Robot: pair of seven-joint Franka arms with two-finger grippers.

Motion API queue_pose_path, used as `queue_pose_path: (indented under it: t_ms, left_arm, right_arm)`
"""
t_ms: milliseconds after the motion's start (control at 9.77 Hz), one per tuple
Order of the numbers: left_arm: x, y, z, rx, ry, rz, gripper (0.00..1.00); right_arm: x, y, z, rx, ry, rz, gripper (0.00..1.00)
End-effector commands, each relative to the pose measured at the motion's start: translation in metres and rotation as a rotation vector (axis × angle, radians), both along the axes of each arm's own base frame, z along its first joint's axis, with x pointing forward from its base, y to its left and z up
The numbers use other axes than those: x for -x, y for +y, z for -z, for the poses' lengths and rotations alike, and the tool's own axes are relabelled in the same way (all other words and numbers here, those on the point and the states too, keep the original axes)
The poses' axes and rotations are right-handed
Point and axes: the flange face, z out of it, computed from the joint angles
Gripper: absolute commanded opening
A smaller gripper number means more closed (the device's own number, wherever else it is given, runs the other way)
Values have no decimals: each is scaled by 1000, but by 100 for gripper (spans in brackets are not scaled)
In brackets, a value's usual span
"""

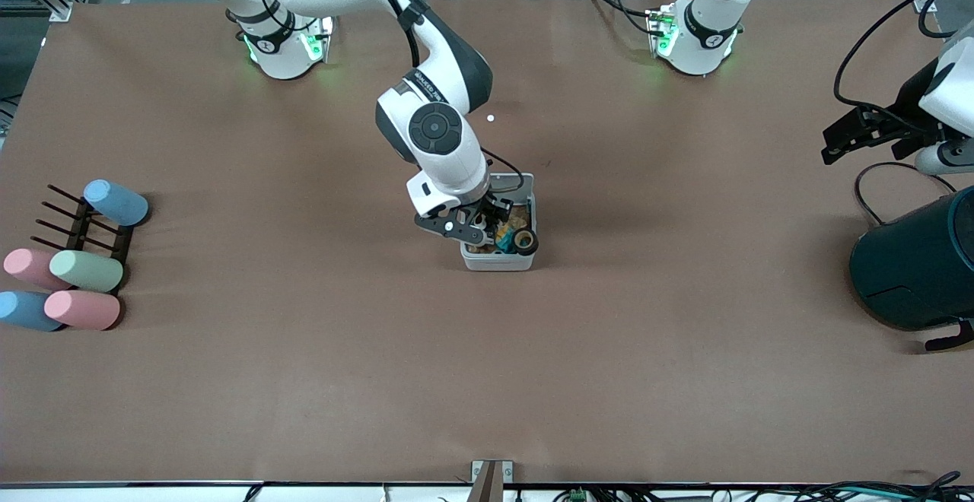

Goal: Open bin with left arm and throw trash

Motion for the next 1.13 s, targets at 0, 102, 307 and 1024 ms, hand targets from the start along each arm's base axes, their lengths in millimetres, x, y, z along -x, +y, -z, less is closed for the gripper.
queue_pose_path:
  t_ms: [0, 102, 307, 1024]
  left_arm:
    - [-3, 5, -5, 18, -1, 18, 100]
    - [-5, 7, -1, 17, 5, 32, 100]
    - [-5, 7, 0, 14, 7, 34, 100]
    - [-6, 8, 0, 17, 7, 38, 100]
  right_arm:
    - [-3, -3, -14, -16, -4, 18, 80]
    - [-5, -8, -28, -20, -8, 21, 80]
    - [-23, -40, -70, -33, -13, 64, 80]
    - [-63, -402, -239, -18, 139, -17, 82]
